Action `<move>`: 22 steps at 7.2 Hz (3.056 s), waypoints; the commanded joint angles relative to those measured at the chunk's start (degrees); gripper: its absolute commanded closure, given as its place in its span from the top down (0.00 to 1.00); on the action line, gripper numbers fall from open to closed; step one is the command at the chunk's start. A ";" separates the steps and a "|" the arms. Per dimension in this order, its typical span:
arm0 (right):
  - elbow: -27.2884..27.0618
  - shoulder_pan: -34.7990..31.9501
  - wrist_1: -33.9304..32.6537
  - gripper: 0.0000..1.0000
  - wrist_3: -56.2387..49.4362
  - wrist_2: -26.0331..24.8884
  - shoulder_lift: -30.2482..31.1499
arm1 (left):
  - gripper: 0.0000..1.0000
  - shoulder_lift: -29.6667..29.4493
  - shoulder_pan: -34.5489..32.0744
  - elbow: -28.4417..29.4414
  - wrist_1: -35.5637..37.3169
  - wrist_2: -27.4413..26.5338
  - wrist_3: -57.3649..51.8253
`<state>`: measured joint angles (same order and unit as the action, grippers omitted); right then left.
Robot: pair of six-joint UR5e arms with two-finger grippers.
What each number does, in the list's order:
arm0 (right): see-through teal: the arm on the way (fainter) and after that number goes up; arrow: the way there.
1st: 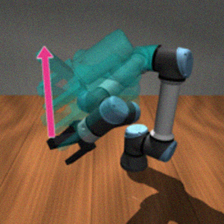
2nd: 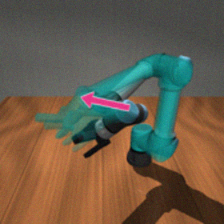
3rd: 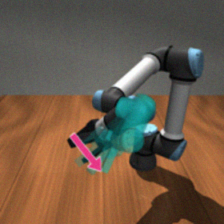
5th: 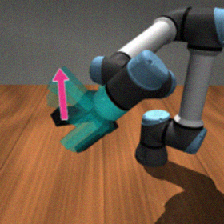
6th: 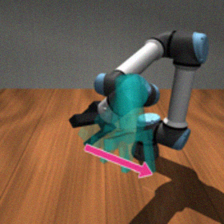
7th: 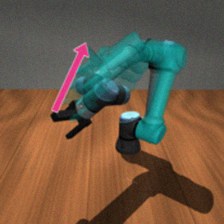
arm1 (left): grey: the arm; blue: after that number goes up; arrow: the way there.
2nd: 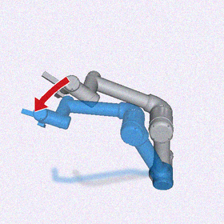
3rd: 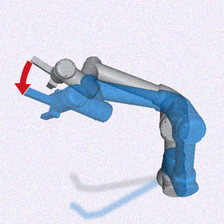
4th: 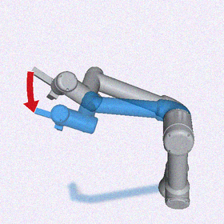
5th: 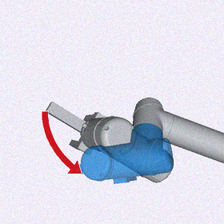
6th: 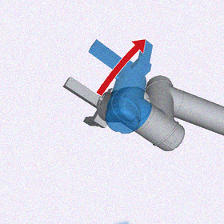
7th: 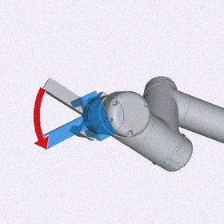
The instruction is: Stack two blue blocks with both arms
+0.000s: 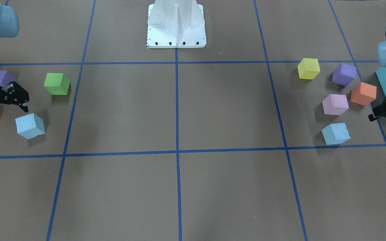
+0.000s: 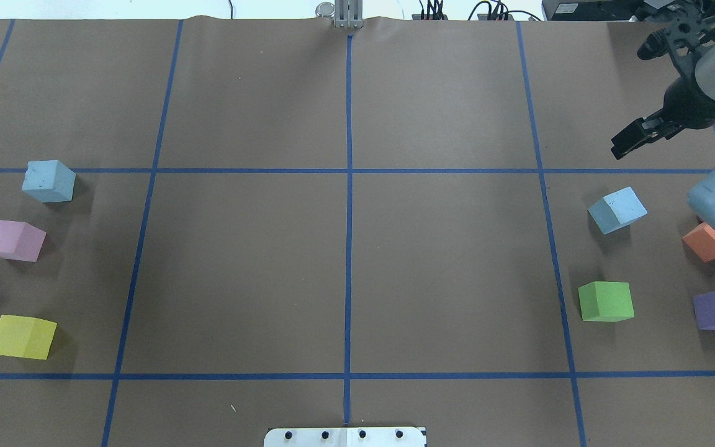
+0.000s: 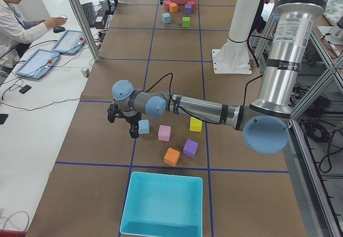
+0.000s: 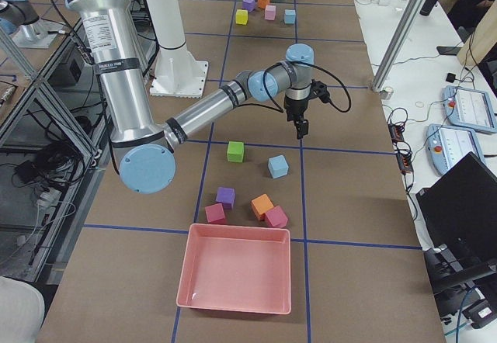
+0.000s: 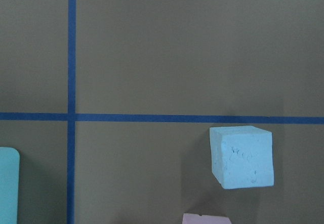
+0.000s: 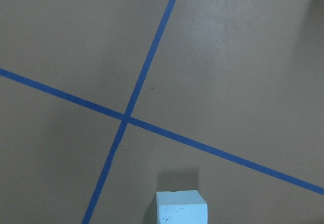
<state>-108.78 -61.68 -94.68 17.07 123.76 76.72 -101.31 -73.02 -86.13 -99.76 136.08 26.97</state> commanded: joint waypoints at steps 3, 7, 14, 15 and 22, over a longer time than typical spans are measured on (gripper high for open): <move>1.38 1.12 0.89 1.00 0.51 0.26 1.50 | 0.99 -4.33 7.98 4.12 -6.94 -3.90 13.45; 4.78 4.45 9.44 1.00 5.31 -0.09 3.68 | 0.99 -4.42 8.42 4.83 -7.03 -3.90 13.46; 11.58 6.66 25.60 1.00 8.08 -2.64 8.96 | 0.98 -4.33 8.42 5.35 -7.38 -3.90 13.11; 12.01 6.84 25.60 0.98 8.59 -3.25 8.97 | 0.98 -4.33 8.42 5.35 -7.38 -3.90 13.02; 15.79 9.39 29.72 0.75 10.53 -4.14 8.71 | 0.98 -4.33 8.42 5.35 -7.38 -3.90 12.75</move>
<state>-94.08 -52.59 -66.40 27.44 119.72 85.49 -105.67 -64.60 -80.77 -107.14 132.19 39.77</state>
